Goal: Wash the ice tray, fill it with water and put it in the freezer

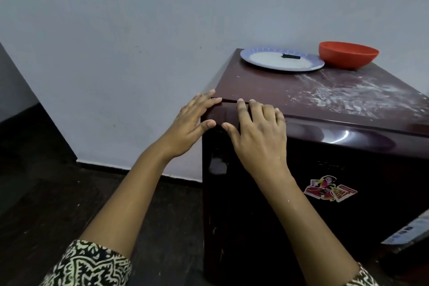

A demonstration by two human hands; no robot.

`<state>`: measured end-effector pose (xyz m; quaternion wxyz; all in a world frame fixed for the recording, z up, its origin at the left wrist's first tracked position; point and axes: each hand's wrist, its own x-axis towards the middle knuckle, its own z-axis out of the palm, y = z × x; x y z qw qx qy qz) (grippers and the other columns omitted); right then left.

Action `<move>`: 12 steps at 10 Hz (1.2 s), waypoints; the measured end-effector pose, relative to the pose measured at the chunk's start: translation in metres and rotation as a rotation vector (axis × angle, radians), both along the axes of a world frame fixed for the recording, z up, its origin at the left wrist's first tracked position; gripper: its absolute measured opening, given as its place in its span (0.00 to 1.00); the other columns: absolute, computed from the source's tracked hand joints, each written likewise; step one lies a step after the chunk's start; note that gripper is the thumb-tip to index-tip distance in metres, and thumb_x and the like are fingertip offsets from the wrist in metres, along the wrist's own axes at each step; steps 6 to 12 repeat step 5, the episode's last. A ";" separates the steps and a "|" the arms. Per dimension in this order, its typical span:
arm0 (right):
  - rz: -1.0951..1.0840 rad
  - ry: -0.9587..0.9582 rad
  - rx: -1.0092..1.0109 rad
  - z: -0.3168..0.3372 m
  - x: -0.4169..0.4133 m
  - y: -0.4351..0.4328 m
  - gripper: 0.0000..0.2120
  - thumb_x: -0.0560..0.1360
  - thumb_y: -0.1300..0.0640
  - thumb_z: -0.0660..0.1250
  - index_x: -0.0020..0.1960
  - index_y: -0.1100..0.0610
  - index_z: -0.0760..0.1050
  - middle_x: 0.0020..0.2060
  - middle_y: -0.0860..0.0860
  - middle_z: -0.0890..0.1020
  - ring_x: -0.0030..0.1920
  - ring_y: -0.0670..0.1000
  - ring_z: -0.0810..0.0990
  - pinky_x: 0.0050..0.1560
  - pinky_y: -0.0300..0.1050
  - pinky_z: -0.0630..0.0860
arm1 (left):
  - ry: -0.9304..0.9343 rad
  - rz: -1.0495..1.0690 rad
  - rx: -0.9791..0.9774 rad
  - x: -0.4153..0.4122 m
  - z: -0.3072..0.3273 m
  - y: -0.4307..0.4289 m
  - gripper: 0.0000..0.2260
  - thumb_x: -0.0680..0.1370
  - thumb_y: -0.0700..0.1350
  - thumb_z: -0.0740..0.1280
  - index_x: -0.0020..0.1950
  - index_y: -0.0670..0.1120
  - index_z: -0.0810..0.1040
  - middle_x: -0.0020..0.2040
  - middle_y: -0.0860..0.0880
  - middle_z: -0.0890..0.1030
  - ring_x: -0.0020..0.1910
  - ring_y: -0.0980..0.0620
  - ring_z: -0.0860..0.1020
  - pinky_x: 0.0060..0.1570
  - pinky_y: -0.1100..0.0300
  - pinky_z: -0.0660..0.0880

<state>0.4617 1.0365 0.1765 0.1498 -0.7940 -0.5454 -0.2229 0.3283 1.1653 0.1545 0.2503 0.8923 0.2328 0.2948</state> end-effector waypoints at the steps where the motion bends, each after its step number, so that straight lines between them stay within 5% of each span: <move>1: -0.001 0.009 -0.001 0.002 -0.001 -0.001 0.29 0.79 0.40 0.53 0.72 0.58 0.64 0.66 0.57 0.72 0.63 0.59 0.69 0.66 0.58 0.61 | -0.018 -0.017 -0.007 0.000 -0.001 0.000 0.20 0.81 0.59 0.55 0.73 0.62 0.59 0.77 0.60 0.57 0.78 0.57 0.49 0.76 0.42 0.51; 3: -0.027 0.019 -0.044 0.021 -0.006 0.005 0.25 0.77 0.40 0.55 0.61 0.58 0.73 0.53 0.55 0.75 0.56 0.58 0.70 0.57 0.57 0.66 | -0.030 -0.082 -0.098 -0.007 0.012 0.012 0.21 0.77 0.59 0.64 0.70 0.65 0.67 0.72 0.68 0.66 0.75 0.66 0.57 0.76 0.49 0.55; 5: 0.102 0.183 0.098 0.041 -0.043 0.057 0.19 0.78 0.44 0.56 0.65 0.51 0.70 0.64 0.50 0.71 0.63 0.53 0.67 0.62 0.50 0.61 | -0.002 -0.155 -0.025 -0.019 0.034 0.053 0.17 0.73 0.60 0.65 0.60 0.77 0.70 0.60 0.75 0.74 0.65 0.72 0.69 0.66 0.75 0.59; 12: 0.102 0.183 0.098 0.041 -0.043 0.057 0.19 0.78 0.44 0.56 0.65 0.51 0.70 0.64 0.50 0.71 0.63 0.53 0.67 0.62 0.50 0.61 | -0.002 -0.155 -0.025 -0.019 0.034 0.053 0.17 0.73 0.60 0.65 0.60 0.77 0.70 0.60 0.75 0.74 0.65 0.72 0.69 0.66 0.75 0.59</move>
